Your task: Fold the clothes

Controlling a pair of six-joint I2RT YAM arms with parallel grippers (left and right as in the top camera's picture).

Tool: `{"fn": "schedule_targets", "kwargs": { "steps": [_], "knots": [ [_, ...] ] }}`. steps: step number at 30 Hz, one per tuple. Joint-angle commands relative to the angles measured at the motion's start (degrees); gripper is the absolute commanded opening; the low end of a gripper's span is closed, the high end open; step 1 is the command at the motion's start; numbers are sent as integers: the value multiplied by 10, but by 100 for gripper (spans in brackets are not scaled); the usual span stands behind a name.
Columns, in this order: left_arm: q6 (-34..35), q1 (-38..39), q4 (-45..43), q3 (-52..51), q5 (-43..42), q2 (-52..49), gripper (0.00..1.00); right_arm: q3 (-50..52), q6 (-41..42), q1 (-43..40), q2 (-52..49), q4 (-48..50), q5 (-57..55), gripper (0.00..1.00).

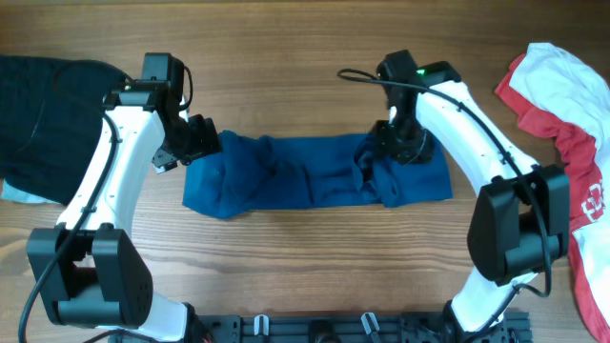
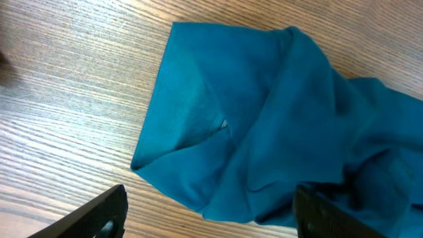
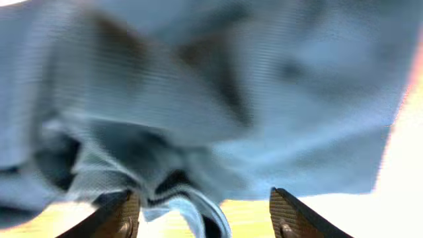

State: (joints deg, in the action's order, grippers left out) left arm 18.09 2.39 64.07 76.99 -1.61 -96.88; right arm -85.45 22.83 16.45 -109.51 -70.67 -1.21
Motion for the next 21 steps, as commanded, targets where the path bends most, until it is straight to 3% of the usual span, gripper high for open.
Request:
{"fn": "schedule_targets", "kwargs": {
  "steps": [1,11,21],
  "knots": [
    [-5,-2,1,1,-5,5,80,-2,57,-6,0,-1,-74,60],
    [-5,-2,0,1,-5,5,80,-1,26,-5,0,68,-56,55],
    [-5,-2,1,1,-5,5,80,8,0,-5,-59,254,136,54]
  ]
}}
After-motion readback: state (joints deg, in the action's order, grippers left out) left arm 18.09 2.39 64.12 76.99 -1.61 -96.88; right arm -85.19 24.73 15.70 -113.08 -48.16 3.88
